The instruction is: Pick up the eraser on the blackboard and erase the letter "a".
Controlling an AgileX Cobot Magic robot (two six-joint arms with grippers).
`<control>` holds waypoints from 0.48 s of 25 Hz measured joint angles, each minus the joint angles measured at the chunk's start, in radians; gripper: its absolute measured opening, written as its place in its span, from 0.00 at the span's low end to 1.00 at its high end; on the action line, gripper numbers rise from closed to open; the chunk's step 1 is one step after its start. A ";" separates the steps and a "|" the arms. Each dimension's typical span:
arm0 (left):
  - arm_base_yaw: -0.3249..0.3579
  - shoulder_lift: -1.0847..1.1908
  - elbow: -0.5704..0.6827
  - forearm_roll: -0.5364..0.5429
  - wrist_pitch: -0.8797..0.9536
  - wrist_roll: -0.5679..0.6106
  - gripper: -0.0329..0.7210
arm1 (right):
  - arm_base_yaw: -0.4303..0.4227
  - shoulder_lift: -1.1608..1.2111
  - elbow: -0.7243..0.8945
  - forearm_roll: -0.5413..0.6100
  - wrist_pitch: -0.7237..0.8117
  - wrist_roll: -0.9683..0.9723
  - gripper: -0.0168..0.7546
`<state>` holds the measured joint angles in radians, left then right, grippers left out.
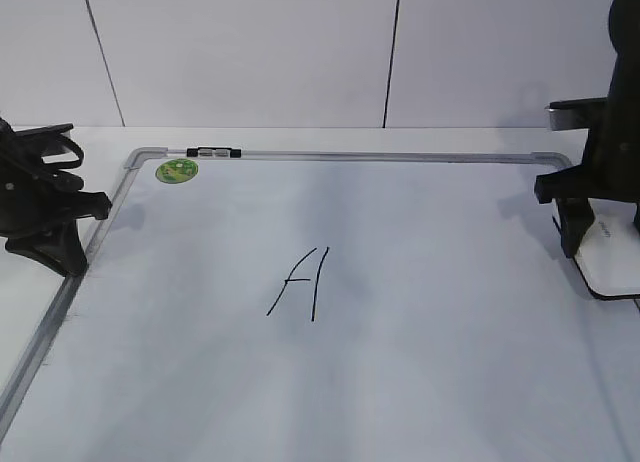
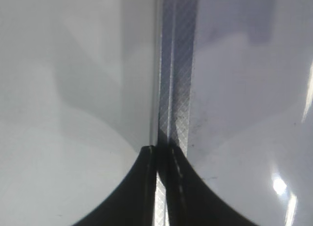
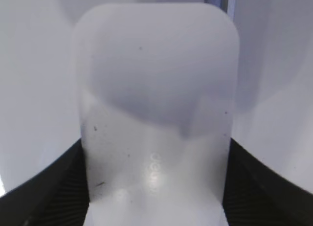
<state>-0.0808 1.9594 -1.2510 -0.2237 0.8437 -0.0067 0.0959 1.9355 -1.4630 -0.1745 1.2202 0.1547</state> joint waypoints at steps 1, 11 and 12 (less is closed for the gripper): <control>0.000 0.000 0.000 0.000 0.000 0.000 0.06 | 0.000 0.005 0.000 0.000 0.000 0.000 0.72; 0.000 0.000 0.000 0.000 0.000 0.000 0.06 | 0.000 0.059 0.000 0.002 -0.004 0.000 0.72; 0.000 0.000 0.000 0.000 0.000 0.000 0.06 | 0.000 0.063 0.000 0.002 -0.004 0.000 0.72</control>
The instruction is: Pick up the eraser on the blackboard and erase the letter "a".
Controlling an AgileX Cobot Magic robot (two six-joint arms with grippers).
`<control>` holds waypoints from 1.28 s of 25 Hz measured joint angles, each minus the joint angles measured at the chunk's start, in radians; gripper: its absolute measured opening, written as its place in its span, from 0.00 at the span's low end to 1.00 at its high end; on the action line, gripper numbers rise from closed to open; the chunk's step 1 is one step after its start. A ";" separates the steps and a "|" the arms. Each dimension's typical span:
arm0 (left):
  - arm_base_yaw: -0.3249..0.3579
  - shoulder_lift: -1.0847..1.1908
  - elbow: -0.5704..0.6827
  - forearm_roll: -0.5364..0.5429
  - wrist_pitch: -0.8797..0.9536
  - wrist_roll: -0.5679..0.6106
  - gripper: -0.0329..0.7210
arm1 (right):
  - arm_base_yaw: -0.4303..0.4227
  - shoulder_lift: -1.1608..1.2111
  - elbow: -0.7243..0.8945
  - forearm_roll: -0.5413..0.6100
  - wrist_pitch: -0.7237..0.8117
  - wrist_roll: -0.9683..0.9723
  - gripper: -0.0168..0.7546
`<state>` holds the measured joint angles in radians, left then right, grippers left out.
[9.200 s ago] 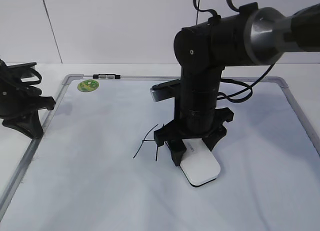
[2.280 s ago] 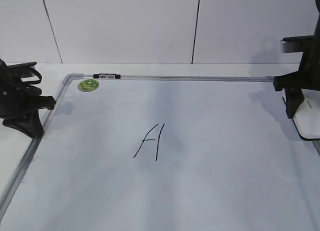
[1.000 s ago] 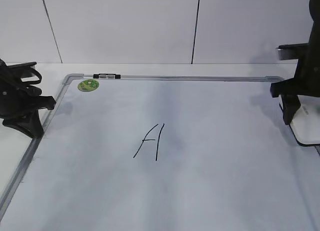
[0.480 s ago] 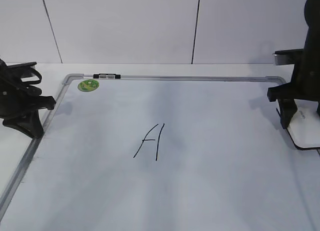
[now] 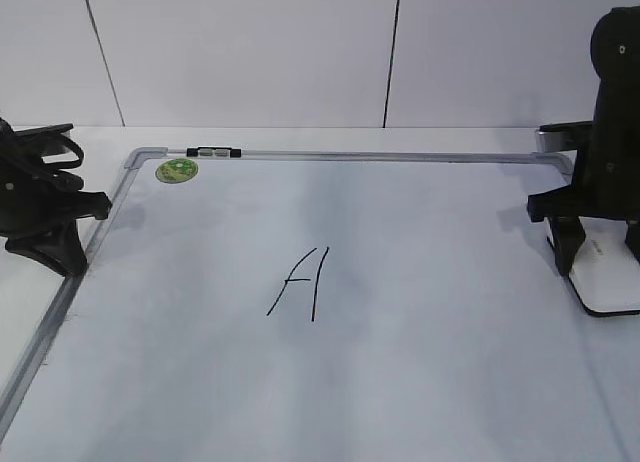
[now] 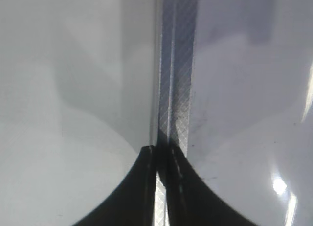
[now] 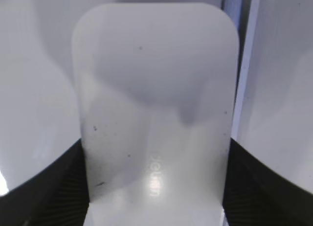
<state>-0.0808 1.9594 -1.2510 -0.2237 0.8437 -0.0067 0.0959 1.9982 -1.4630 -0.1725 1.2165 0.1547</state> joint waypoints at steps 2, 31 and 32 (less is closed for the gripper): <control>0.000 0.000 0.000 0.000 0.000 0.000 0.06 | 0.000 0.001 0.000 0.000 0.000 0.000 0.73; 0.000 0.000 0.000 0.000 -0.001 0.000 0.06 | 0.000 0.023 -0.002 -0.012 -0.004 -0.009 0.86; 0.000 0.000 0.000 0.000 -0.001 0.000 0.06 | 0.000 0.023 -0.002 -0.009 -0.004 -0.009 0.86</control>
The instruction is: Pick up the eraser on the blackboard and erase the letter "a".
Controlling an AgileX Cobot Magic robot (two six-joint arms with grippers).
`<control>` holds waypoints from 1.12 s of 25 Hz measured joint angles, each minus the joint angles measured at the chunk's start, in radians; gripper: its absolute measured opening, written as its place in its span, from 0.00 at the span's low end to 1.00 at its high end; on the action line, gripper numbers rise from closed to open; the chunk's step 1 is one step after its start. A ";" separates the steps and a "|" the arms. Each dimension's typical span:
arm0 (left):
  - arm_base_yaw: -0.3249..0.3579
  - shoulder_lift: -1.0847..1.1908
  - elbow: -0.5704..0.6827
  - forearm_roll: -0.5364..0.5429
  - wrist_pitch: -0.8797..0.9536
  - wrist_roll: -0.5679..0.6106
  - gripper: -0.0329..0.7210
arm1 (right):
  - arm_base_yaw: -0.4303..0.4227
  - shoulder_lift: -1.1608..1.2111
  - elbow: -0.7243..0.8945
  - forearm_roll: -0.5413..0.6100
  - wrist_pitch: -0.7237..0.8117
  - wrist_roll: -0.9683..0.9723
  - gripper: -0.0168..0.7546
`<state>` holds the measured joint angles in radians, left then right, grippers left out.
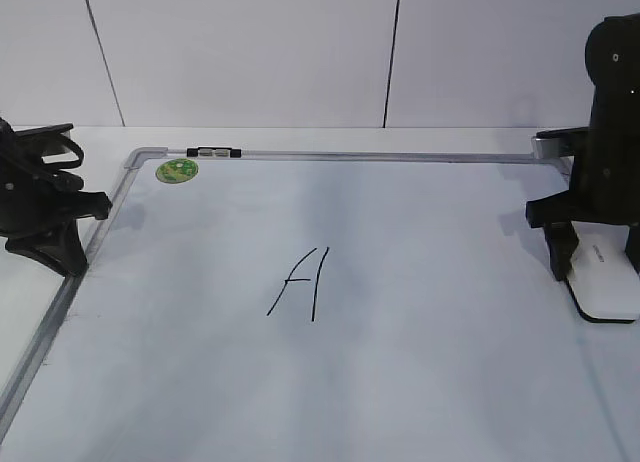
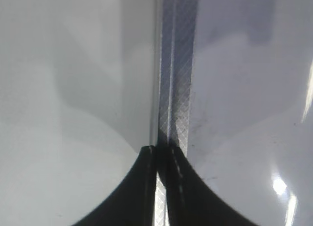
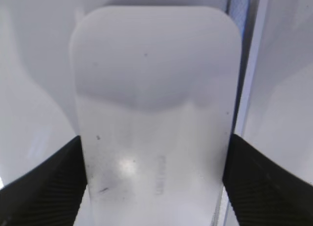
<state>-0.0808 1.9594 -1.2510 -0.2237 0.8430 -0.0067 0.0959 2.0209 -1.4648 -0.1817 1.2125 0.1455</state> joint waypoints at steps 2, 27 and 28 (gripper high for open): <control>0.000 0.000 0.000 0.000 0.000 0.000 0.06 | 0.000 0.000 0.000 0.004 0.000 0.000 0.86; 0.000 0.000 0.000 0.000 0.000 0.000 0.07 | 0.000 -0.135 -0.143 0.006 0.008 -0.002 0.85; 0.000 0.000 0.000 0.000 0.000 0.000 0.08 | 0.000 -0.153 -0.145 0.006 0.008 -0.002 0.84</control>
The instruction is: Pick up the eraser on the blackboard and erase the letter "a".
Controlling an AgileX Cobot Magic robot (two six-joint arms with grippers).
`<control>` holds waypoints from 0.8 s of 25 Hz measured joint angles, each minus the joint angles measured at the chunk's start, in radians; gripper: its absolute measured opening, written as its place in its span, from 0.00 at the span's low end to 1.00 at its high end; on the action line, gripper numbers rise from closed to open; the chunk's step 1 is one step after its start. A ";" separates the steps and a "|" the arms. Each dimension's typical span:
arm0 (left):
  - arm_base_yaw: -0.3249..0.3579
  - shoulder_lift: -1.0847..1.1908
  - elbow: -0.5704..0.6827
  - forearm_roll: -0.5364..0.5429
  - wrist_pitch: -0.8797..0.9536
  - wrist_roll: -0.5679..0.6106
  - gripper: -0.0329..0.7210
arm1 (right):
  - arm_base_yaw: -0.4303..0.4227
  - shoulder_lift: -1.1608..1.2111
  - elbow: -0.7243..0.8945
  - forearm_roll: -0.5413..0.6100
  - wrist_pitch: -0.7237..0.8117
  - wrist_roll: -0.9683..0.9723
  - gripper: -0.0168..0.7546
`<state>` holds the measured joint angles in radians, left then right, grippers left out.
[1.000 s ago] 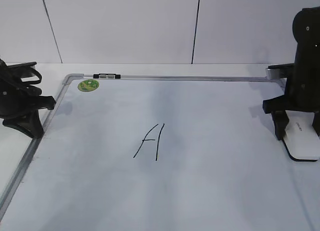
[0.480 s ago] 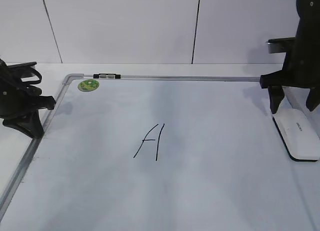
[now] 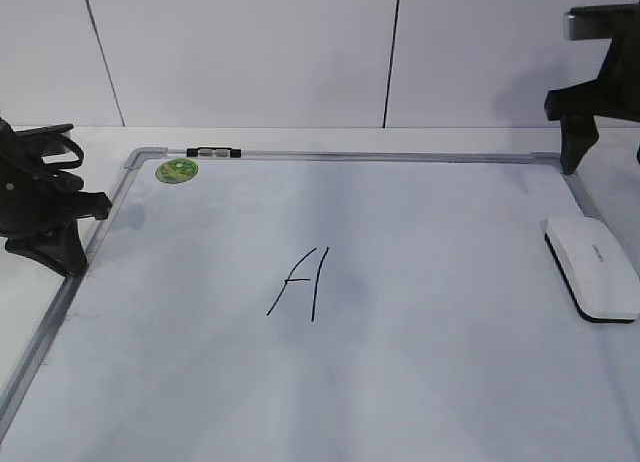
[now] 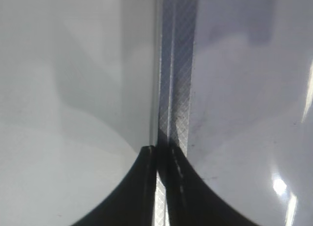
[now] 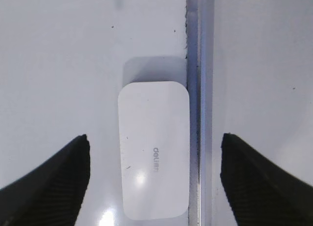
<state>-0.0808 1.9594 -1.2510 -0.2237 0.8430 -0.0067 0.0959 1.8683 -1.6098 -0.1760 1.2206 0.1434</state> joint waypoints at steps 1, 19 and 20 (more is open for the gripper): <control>0.000 0.000 0.000 0.000 0.000 0.000 0.08 | 0.000 -0.016 0.000 0.002 0.000 0.000 0.84; 0.000 -0.118 0.003 0.057 -0.010 -0.008 0.44 | 0.000 -0.114 -0.001 0.067 0.007 -0.016 0.80; 0.000 -0.140 0.003 0.058 -0.010 -0.008 0.44 | 0.000 -0.119 -0.001 0.067 0.007 -0.018 0.79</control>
<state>-0.0808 1.8199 -1.2476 -0.1654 0.8327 -0.0144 0.0959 1.7490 -1.6105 -0.1089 1.2280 0.1255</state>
